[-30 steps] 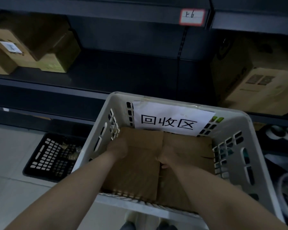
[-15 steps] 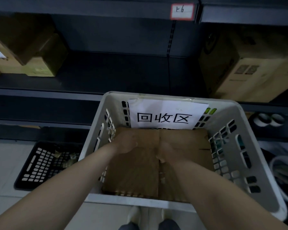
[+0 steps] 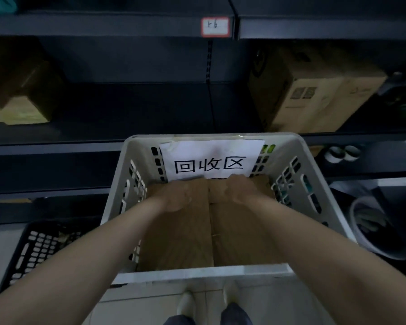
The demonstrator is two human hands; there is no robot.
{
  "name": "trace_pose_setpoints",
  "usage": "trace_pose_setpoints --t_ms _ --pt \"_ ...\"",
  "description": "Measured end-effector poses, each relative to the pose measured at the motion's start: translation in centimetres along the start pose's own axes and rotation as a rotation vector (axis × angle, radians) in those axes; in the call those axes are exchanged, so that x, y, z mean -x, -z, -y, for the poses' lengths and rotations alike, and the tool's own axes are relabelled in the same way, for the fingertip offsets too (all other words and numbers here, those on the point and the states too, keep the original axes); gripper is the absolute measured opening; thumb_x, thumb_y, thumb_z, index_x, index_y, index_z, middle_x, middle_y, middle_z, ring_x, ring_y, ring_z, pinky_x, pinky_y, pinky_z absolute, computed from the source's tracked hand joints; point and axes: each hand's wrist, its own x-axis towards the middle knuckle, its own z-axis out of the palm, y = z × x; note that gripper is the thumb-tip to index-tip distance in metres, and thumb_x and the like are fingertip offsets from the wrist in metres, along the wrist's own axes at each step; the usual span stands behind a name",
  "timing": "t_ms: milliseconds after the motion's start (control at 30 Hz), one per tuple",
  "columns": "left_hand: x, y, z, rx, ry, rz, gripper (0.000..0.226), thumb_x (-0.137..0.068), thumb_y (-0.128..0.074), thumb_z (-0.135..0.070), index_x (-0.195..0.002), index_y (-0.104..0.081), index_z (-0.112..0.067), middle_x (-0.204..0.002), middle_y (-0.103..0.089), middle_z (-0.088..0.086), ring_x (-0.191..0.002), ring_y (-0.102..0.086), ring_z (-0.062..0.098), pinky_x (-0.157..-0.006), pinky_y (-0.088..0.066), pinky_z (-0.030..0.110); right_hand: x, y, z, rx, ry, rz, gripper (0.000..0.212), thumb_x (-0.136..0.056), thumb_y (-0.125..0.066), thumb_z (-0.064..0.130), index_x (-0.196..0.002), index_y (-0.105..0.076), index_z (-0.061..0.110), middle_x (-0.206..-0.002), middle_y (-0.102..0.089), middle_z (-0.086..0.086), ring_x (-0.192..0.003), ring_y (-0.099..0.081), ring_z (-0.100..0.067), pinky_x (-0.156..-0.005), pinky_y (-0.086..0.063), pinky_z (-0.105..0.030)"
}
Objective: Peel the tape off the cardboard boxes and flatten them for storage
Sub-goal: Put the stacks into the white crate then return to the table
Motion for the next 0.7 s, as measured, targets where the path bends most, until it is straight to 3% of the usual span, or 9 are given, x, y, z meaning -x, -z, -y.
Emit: trace_pose_setpoints --t_ms 33,100,200,267,367,467,700 --pt "0.1 0.7 -0.8 -0.023 -0.016 0.011 0.022 -0.096 -0.047 -0.018 -0.082 -0.061 -0.007 -0.085 -0.058 0.012 -0.078 -0.051 0.019 -0.07 -0.038 0.031 2.6 1.9 0.0 0.017 0.167 -0.104 0.016 -0.096 -0.042 0.007 -0.083 -0.052 0.01 -0.089 -0.053 -0.005 -0.087 -0.055 -0.022 -0.064 -0.041 -0.025" --pt "0.3 2.1 -2.5 -0.054 -0.039 0.01 0.022 -0.096 -0.045 -0.016 -0.081 -0.06 -0.007 -0.089 -0.058 0.018 -0.077 -0.05 0.02 -0.072 -0.041 0.035 7.7 5.8 -0.2 -0.013 0.261 -0.215 0.008 -0.094 -0.044 0.01 -0.093 -0.052 0.01 -0.101 -0.057 -0.007 -0.092 -0.055 -0.023 -0.069 -0.042 -0.029" --pt "0.8 4.0 -5.2 -0.156 -0.051 -0.02 0.019 -0.096 -0.043 -0.015 -0.09 -0.058 -0.005 -0.098 -0.057 0.014 -0.082 -0.05 0.02 -0.071 -0.04 0.032 10.8 9.0 -1.7 0.005 0.201 -0.359 0.027 -0.097 -0.047 0.019 -0.121 -0.052 0.009 -0.121 -0.056 -0.012 -0.113 -0.052 -0.029 -0.079 -0.042 -0.034" --pt "1.4 5.4 -7.3 -0.263 -0.076 -0.059 0.024 -0.097 -0.043 -0.02 -0.11 -0.057 -0.005 -0.112 -0.056 0.009 -0.096 -0.054 0.022 -0.078 -0.044 0.031 13.6 10.5 -2.6 0.031 0.183 -0.463 0.037 -0.096 -0.05 0.028 -0.127 -0.048 0.008 -0.126 -0.052 -0.014 -0.12 -0.047 -0.032 -0.088 -0.041 -0.037" --pt "3.0 7.4 -10.5 -0.425 -0.184 -0.203 0.032 -0.098 -0.044 -0.022 -0.123 -0.052 -0.005 -0.119 -0.054 0.013 -0.104 -0.055 0.029 -0.081 -0.044 0.034 17.6 11.9 -4.6 0.053 0.15 -0.668 0.047 -0.091 -0.056 0.036 -0.129 -0.048 0.009 -0.127 -0.053 -0.014 -0.119 -0.046 -0.032 -0.095 -0.038 -0.041" --pt "5.5 9.2 -13.8 -0.565 -0.29 -0.384 0.031 -0.094 -0.052 -0.024 -0.12 -0.054 -0.007 -0.116 -0.056 0.012 -0.104 -0.055 0.031 -0.082 -0.043 0.037 21.6 13.0 -5.9 0.058 0.11 -0.726 0.054 -0.089 -0.058 0.045 -0.129 -0.045 0.011 -0.129 -0.051 -0.011 -0.122 -0.043 -0.031 -0.1 -0.033 -0.041" --pt "12.4 11.0 -19.6 -0.664 -0.449 -0.665 0.042 -0.093 -0.053 -0.032 -0.129 -0.048 -0.012 -0.123 -0.054 0.008 -0.115 -0.049 0.029 -0.107 -0.028 0.039 29.2 12.9 -9.3 -0.003 0.062 -0.949 0.054 -0.089 -0.058 0.038 -0.132 -0.041 0.01 -0.136 -0.046 -0.011 -0.133 -0.034 -0.03 -0.11 -0.024 -0.041"
